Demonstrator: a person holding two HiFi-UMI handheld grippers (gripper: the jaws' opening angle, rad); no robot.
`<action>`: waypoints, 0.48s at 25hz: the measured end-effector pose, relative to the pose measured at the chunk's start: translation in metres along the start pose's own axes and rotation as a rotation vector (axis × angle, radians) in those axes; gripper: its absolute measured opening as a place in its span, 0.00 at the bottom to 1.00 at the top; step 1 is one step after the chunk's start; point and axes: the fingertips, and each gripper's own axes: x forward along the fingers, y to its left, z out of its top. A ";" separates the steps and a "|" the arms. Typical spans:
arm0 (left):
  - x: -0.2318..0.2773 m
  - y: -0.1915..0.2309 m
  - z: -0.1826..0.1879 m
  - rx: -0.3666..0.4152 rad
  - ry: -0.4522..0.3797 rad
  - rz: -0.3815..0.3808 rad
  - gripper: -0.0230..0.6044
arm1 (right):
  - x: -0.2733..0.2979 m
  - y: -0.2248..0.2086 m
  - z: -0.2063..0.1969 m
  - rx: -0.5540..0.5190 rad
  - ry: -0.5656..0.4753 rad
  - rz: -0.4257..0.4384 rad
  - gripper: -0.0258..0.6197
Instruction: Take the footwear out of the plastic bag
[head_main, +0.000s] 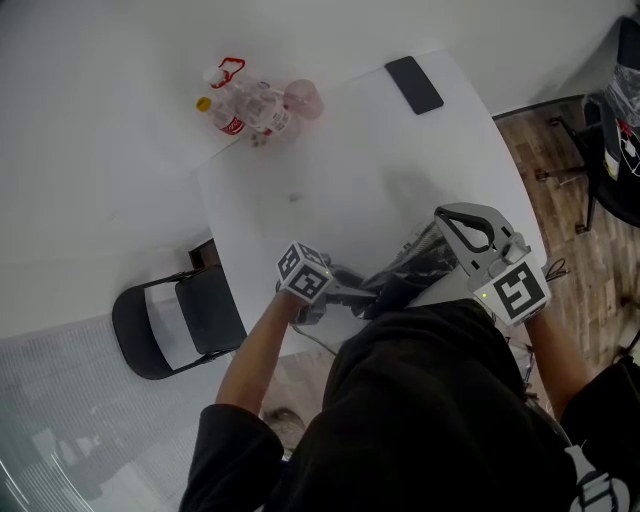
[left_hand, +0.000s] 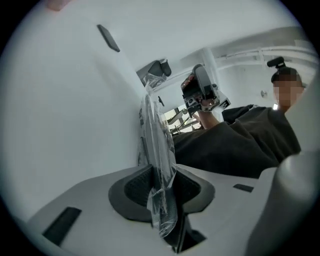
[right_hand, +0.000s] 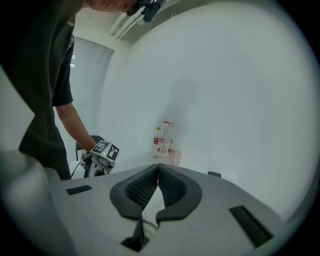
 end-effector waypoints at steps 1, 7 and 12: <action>-0.004 -0.001 0.002 0.036 0.004 0.023 0.22 | -0.003 -0.006 0.000 -0.006 0.001 -0.007 0.07; -0.050 -0.006 0.031 0.274 -0.040 0.199 0.22 | -0.025 -0.054 0.002 0.033 0.011 -0.011 0.07; -0.090 -0.025 0.057 0.430 -0.118 0.290 0.22 | -0.037 -0.059 0.017 -0.060 0.060 0.137 0.07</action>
